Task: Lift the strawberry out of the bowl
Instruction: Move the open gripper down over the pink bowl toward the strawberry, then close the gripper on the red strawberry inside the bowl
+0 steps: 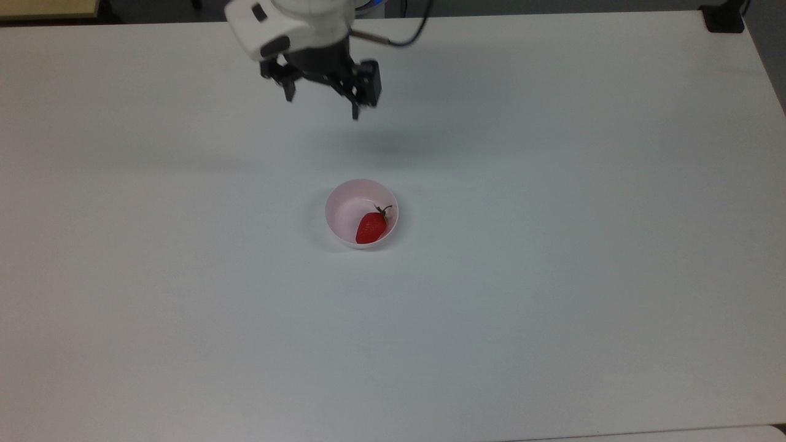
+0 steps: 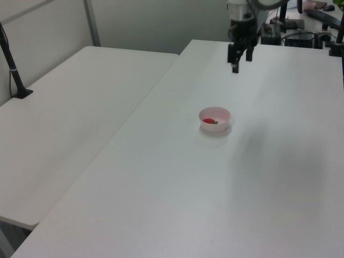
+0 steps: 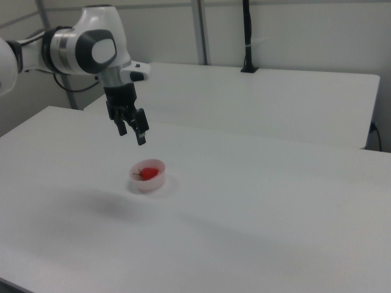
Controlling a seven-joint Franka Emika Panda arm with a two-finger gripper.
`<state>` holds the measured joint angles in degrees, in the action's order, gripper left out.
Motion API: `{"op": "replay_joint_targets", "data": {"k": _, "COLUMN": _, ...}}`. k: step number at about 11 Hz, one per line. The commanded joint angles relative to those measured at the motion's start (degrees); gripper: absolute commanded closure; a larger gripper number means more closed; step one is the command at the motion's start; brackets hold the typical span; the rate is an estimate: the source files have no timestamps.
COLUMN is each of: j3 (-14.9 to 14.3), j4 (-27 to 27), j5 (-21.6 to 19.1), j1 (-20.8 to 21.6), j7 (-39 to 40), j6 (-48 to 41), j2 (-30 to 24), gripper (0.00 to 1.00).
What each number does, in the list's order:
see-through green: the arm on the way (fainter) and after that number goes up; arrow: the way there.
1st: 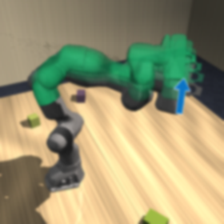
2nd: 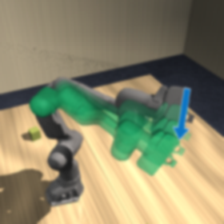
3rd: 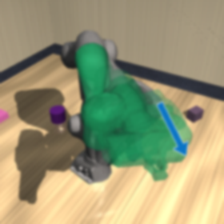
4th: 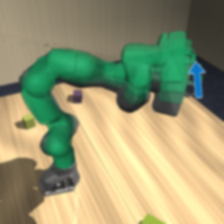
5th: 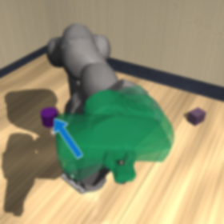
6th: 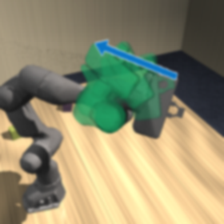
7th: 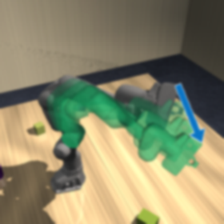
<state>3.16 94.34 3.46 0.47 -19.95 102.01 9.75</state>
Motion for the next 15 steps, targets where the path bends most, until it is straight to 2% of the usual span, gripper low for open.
{"op": "replay_joint_targets", "data": {"k": 1, "j3": -0.2, "j4": -0.2, "j5": -0.7, "j1": 2.6, "j7": -13.3, "j6": 6.9, "j2": 5.7, "gripper": 0.07}}
{"op": "replay_joint_targets", "data": {"k": 4, "j3": -0.3, "j4": -0.2, "j5": 0.3, "j1": 3.8, "j7": -31.3, "j6": 14.2, "j2": 11.8, "gripper": 0.09}}
{"op": "replay_joint_targets", "data": {"k": 7, "j3": -0.3, "j4": -0.2, "j5": 0.2, "j1": 3.8, "j7": -39.7, "j6": 19.3, "j2": 15.7, "gripper": 0.09}}
{"op": "replay_joint_targets", "data": {"k": 15, "j3": -0.3, "j4": 0.4, "j5": 0.3, "j1": 3.7, "j7": -39.7, "j6": 22.0, "j2": 19.4, "gripper": 0.20}}
